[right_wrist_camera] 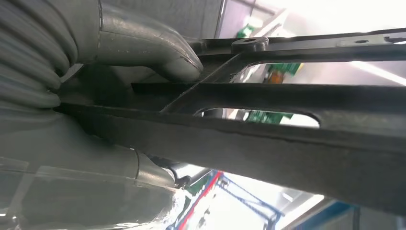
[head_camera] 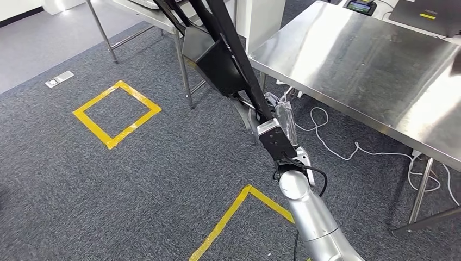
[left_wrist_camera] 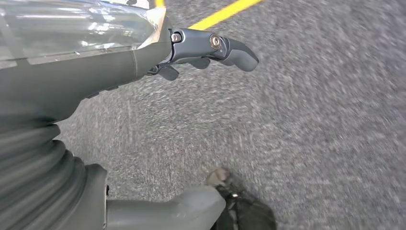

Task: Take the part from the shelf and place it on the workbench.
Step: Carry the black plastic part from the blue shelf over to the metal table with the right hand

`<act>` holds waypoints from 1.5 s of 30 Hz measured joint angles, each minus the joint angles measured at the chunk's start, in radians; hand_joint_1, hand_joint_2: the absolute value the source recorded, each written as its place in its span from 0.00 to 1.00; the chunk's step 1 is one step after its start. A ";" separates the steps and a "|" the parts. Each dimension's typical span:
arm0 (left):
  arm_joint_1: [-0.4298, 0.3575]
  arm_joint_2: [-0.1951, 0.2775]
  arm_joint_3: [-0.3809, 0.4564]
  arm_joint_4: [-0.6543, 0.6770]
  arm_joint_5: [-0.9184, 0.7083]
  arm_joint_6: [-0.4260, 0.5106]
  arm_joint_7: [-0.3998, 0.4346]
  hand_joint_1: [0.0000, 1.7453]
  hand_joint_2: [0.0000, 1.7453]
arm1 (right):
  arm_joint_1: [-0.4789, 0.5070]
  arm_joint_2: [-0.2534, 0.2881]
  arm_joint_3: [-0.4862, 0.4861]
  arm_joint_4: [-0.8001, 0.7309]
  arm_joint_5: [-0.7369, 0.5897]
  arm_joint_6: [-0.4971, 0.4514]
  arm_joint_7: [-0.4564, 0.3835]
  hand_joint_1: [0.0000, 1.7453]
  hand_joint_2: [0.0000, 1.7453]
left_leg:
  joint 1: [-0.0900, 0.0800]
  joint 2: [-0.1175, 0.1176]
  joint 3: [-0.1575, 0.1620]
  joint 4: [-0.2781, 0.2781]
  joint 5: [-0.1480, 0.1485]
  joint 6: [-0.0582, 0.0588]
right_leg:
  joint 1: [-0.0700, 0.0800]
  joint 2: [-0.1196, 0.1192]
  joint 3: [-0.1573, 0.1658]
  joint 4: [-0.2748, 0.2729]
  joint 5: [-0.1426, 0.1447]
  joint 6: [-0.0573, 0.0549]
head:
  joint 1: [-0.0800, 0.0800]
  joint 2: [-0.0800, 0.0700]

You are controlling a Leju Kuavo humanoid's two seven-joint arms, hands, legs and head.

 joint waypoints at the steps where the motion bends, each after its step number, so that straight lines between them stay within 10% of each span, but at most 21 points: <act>1: 0.000 0.000 0.000 0.000 -0.001 -0.004 0.000 0.00 1.00 | 0.000 0.000 0.000 0.000 0.000 0.000 0.000 1.00 1.00 | 0.001 -0.019 0.019 -0.044 0.014 0.001 | 0.001 0.010 -0.004 0.002 0.001 0.004 | 0.000 0.000; 5: -0.001 -0.001 -0.001 0.000 -0.005 -0.020 0.004 0.00 1.00 | 0.001 -0.004 0.001 0.000 0.000 0.001 0.000 1.00 1.00 | -0.006 0.000 0.029 -0.074 0.024 0.017 | 0.001 0.036 -0.029 0.004 0.008 0.030 | 0.000 0.000; 9: 0.001 -0.001 -0.001 0.000 -0.009 -0.021 0.004 0.00 1.00 | 0.002 -0.010 0.002 -0.001 0.001 0.001 0.000 1.00 1.00 | -0.009 0.056 0.030 -0.088 0.035 0.035 | 0.006 -0.060 -0.125 0.198 -0.080 0.024 | 0.010 0.000; 11: 0.001 -0.001 -0.001 0.000 -0.009 -0.021 0.005 0.00 1.00 | 0.008 -0.013 0.002 -0.001 0.001 0.001 0.000 1.00 1.00 | -0.012 0.085 0.029 -0.088 0.035 0.035 | 0.003 -0.072 -0.166 0.290 -0.109 0.029 | 0.010 0.000; 14: 0.001 -0.002 -0.001 0.000 -0.008 -0.021 0.006 0.00 1.00 | 0.011 -0.018 0.003 0.000 0.000 0.001 0.000 1.00 1.00 | -0.014 0.121 0.030 -0.087 0.033 0.031 | -0.002 -0.104 -0.082 0.153 -0.059 0.052 | 0.011 0.000; 17: 0.000 -0.002 -0.001 -0.001 -0.008 -0.021 0.006 0.00 1.00 | 0.010 -0.019 0.003 0.000 0.000 0.003 0.001 1.00 1.00 | -0.021 0.144 0.033 -0.083 0.027 0.021 | 0.001 -0.171 0.004 0.001 -0.017 0.050 | 0.010 0.000; 21: -0.001 -0.003 -0.001 -0.001 -0.003 -0.019 0.005 0.00 1.00 | 0.005 -0.021 0.005 0.000 -0.004 0.012 0.000 1.00 1.00 | -0.018 0.165 0.038 -0.078 0.019 -0.001 | 0.002 -0.133 0.000 -0.003 -0.007 0.021 | 0.006 0.000; 25: 0.002 -0.004 0.001 0.000 -0.001 -0.017 0.005 0.00 1.00 | -0.005 -0.016 0.013 0.004 -0.005 0.017 0.000 1.00 1.00 | -0.007 0.067 -0.041 0.106 -0.093 -0.016 | -0.007 -0.086 -0.001 -0.007 0.002 -0.007 | 0.001 0.000; 27: 0.004 -0.004 0.002 0.000 -0.001 -0.017 0.005 0.00 1.00 | -0.005 -0.013 0.017 0.008 -0.006 0.019 0.000 1.00 1.00 | -0.007 0.056 -0.092 0.208 -0.128 -0.016 | -0.002 -0.060 -0.002 -0.007 0.003 -0.011 | -0.001 0.000; 32: 0.003 -0.003 0.004 0.000 0.000 -0.015 0.005 0.00 1.00 | -0.011 -0.012 0.019 0.014 -0.011 0.025 -0.002 1.00 1.00 | -0.001 0.001 0.016 -0.023 0.001 -0.006 | 0.004 0.002 -0.006 0.003 0.005 -0.006 | 0.000 0.000; 35: 0.003 -0.004 0.010 0.000 0.003 -0.011 0.004 0.00 1.00 | -0.028 -0.012 0.024 0.024 -0.021 0.035 -0.007 1.00 1.00 | -0.007 0.001 0.030 -0.061 0.009 0.006 | 0.005 0.031 -0.019 0.003 0.013 0.012 | 0.000 0.000; 38: 0.001 -0.007 0.018 -0.001 0.008 -0.007 0.002 0.00 1.00 | -0.046 -0.013 0.030 0.038 -0.029 0.039 -0.011 1.00 1.00 | -0.006 0.037 0.033 -0.076 0.024 0.029 | 0.009 -0.006 -0.053 0.047 -0.008 0.022 | 0.003 0.000; 42: 0.003 -0.008 0.027 -0.001 0.010 -0.007 0.000 0.00 1.00 | -0.061 -0.011 0.040 0.057 -0.022 0.029 -0.018 1.00 1.00 | -0.009 0.078 0.029 -0.080 0.028 0.038 | 0.005 -0.070 -0.167 0.283 -0.102 0.017 | 0.008 0.000; 45: 0.003 -0.010 0.028 -0.001 0.006 -0.011 -0.001 0.00 1.00 | -0.059 -0.011 0.045 0.064 0.039 -0.013 -0.015 1.00 1.00 | -0.008 0.095 0.029 -0.079 0.027 0.034 | -0.003 -0.082 -0.106 0.198 -0.067 0.038 | 0.009 0.000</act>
